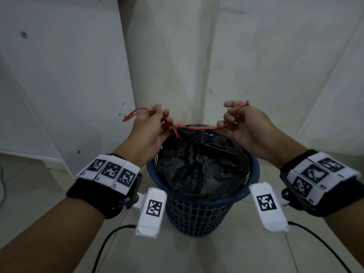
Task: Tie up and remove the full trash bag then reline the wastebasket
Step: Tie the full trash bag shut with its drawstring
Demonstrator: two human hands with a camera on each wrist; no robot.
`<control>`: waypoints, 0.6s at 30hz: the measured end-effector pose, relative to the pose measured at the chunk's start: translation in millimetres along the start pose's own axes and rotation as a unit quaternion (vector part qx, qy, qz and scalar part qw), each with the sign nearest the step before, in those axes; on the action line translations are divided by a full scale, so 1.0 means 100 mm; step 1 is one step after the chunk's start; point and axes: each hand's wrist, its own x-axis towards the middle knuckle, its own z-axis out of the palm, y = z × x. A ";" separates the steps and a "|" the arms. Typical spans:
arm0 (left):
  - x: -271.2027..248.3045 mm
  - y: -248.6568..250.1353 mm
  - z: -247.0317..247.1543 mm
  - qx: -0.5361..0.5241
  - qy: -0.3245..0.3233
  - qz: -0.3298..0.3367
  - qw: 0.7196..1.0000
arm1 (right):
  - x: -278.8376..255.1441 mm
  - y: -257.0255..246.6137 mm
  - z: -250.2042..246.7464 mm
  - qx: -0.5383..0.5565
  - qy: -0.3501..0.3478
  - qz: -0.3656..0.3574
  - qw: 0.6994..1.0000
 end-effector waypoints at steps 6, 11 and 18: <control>-0.10 0.08 -0.03 0.394 -0.140 0.196 0.887 | 0.04 -0.05 -0.12 -0.585 -0.062 -0.244 0.771; -0.07 0.11 -0.11 0.482 -0.155 0.264 0.821 | 0.13 -0.04 -0.23 -0.702 -0.115 -0.317 0.628; -0.07 0.11 -0.15 0.332 -0.006 0.161 0.929 | 0.18 -0.04 -0.32 -0.674 -0.095 -0.315 0.661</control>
